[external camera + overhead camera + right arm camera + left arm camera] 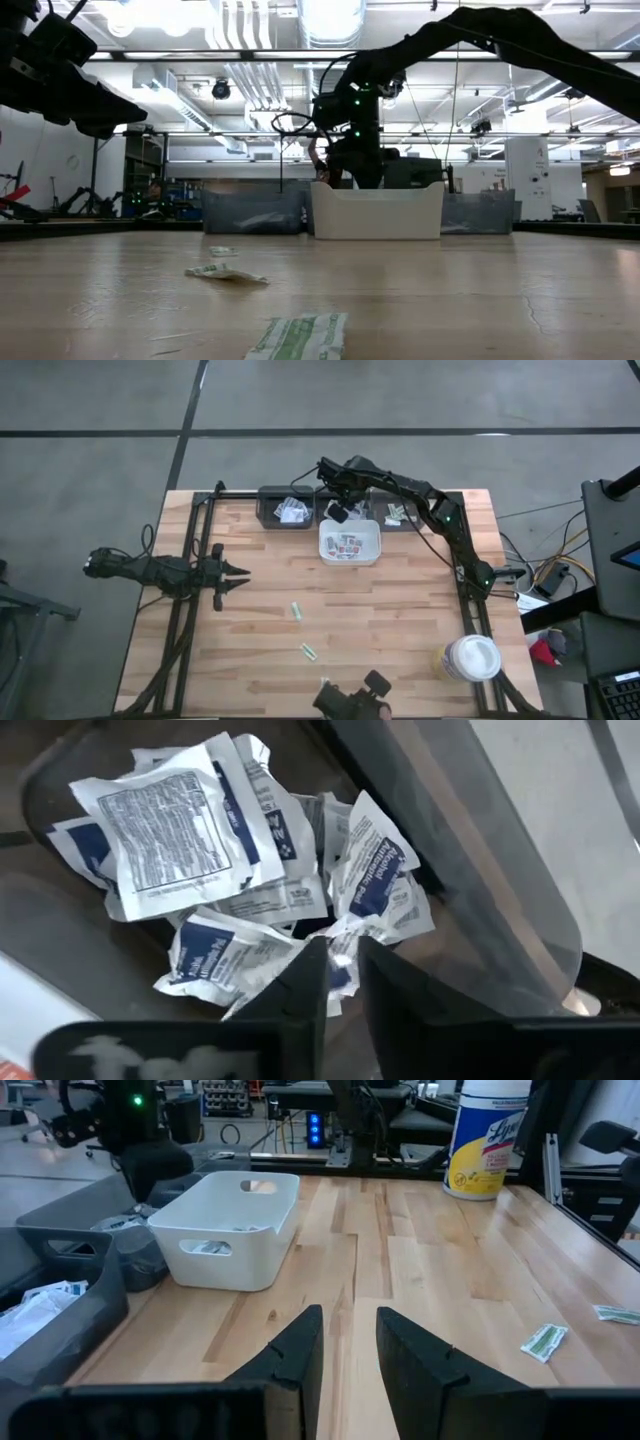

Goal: Pick & Place First Aid Supplies
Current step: Put the blue alcohol pad into the middle gray bin, then put the middle green bandage pack into the right gray bin

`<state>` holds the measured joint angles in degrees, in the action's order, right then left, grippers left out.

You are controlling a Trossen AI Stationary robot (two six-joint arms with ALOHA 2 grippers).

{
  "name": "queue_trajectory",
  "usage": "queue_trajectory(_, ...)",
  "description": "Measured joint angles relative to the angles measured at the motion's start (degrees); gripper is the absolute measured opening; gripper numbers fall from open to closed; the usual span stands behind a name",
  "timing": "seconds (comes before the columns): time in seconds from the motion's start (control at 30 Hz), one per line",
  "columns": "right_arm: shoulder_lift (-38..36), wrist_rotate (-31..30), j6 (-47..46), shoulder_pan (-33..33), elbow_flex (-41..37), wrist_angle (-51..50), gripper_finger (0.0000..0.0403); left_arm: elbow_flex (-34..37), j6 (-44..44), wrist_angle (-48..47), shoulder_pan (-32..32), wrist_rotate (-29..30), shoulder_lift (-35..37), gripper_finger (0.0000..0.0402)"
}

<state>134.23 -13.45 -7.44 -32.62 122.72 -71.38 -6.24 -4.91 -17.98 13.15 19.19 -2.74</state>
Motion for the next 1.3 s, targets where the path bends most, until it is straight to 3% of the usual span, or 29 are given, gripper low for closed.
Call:
queue_trajectory(0.2,-0.1,1.2,-0.6,0.1,3.3,-3.0,0.0102,0.0,0.0,0.0,0.0,0.0,0.0,0.0094)
queue_trajectory(0.5,-5.1,11.0,-3.2,5.1,8.4,-11.0,0.0122,0.0,-4.0,0.7,0.0,-0.5,0.0,0.0094)
queue_trajectory(0.7,-12.3,11.4,-2.2,14.4,7.6,-11.0,0.0127,0.0,-7.5,0.9,0.0,-3.4,0.0,0.0094)
queue_trajectory(0.9,-16.5,11.4,-6.8,26.2,7.6,-10.7,0.0124,0.0,-8.7,1.0,0.0,-3.7,0.0,0.0094)
queue_trajectory(1.3,-14.0,10.5,-17.2,48.8,7.5,-4.9,0.0101,0.0,-8.9,2.0,0.0,-3.7,0.0,0.0094)
